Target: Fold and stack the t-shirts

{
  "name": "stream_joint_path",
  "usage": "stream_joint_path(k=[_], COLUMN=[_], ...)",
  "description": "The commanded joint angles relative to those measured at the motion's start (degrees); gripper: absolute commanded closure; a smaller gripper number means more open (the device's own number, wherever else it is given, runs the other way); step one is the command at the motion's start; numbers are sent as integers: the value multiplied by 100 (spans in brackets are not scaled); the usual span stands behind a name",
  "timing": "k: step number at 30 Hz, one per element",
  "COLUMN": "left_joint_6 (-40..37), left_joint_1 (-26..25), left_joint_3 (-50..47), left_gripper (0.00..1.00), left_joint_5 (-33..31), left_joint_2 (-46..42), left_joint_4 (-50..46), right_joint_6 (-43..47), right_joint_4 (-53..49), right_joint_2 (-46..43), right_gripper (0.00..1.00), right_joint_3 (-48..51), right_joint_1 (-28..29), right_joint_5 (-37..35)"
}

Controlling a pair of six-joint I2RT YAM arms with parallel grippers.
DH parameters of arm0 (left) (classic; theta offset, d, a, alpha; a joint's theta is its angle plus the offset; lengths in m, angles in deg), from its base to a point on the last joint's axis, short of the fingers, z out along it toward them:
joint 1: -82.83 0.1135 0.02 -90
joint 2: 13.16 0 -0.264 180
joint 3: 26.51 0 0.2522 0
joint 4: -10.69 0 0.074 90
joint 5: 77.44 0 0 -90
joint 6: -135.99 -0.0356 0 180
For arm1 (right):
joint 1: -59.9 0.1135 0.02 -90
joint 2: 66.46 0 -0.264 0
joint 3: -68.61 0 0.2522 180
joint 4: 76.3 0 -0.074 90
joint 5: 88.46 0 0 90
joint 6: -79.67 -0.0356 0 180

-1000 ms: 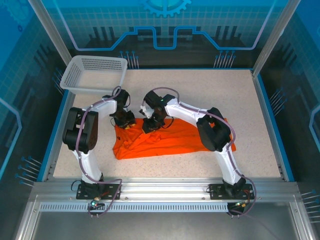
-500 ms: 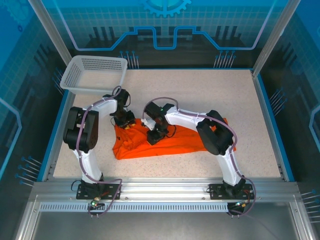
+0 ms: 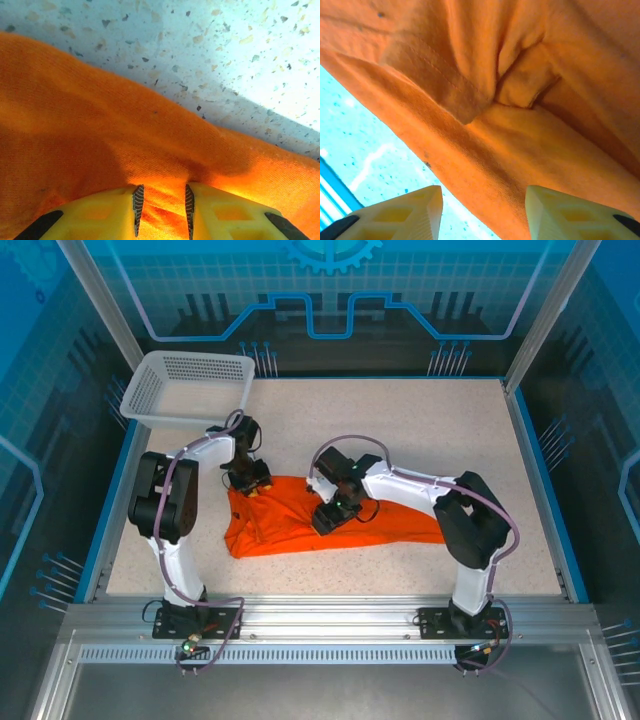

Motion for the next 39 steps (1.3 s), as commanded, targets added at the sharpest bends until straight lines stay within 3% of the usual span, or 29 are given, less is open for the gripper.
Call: stream_joint_path(k=[1, 7, 13, 17, 23, 31, 39], left_joint_6=[-153, -289, -87, 101, 183, 165, 149], left_joint_1=[80, -27, -395, -556, -800, -1184, -1544], left_joint_3=[118, 114, -296, -415, 320, 2745, 7108], left_gripper=[63, 48, 52, 62, 65, 65, 59], left_joint_5=[-210, -155, 38, 46, -59, -137, 166], left_joint_2=[-76, -913, -1303, -875, 321, 2192, 4653], left_joint_4=[-188, -251, -54, 136, 75, -483, -1285], right_joint_6=[-603, -1773, -2413, -2663, -3062, -3685, -4079], right_joint_4=[264, 601, 622, 391, -115, -365, -471], right_joint_2=[-190, -309, -458, -81, 14, -771, -1527], right_gripper=[54, 57, 54, 55, 55, 53, 48], right_joint_3=[-222, 87, 677, 724, 931, 2050, 3011], right_joint_1=[-250, -1522, -2909, -3567, -4030, -4513, -4635], right_joint_5=[426, 548, 151, 45, -247, -113, 363])
